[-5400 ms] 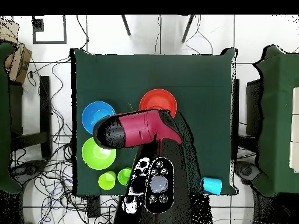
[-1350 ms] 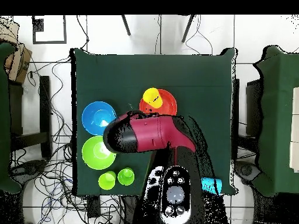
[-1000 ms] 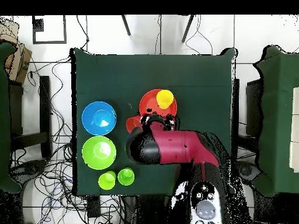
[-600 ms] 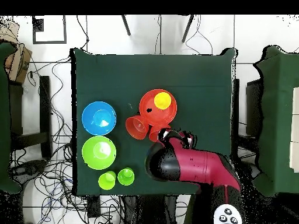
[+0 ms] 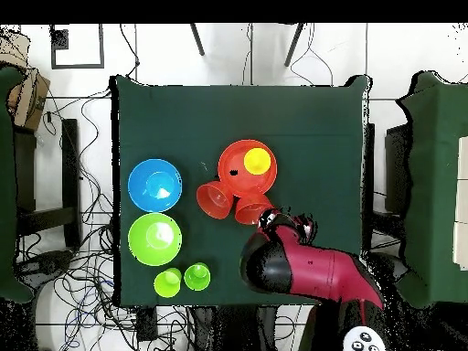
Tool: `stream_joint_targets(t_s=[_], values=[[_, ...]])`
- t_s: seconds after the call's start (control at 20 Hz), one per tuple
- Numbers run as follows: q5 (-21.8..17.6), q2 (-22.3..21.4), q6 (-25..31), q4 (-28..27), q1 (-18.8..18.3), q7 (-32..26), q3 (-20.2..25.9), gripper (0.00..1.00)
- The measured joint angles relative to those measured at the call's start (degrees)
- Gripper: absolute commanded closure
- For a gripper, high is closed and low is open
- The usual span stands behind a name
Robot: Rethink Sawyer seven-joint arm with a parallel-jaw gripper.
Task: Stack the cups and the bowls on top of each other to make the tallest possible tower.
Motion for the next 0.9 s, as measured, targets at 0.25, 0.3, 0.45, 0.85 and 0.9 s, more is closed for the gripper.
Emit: stream_joint_targets(t_s=[0.25,0.3,0.45,0.85,0.9], values=[[0.00,0.41,-2.23,0.76,-2.77,0.00,0.16,1.00],[-0.01,0.48,-2.59,1.03,-3.60,0.00,0.32,1.00],[-0.01,0.51,-2.88,1.87,-6.48,0.00,1.16,0.00],[0.00,0.52,-2.97,2.95,-5.92,0.00,1.18,1.00],[0.01,0.47,-2.97,3.39,-5.51,0.00,1.20,1.00]])
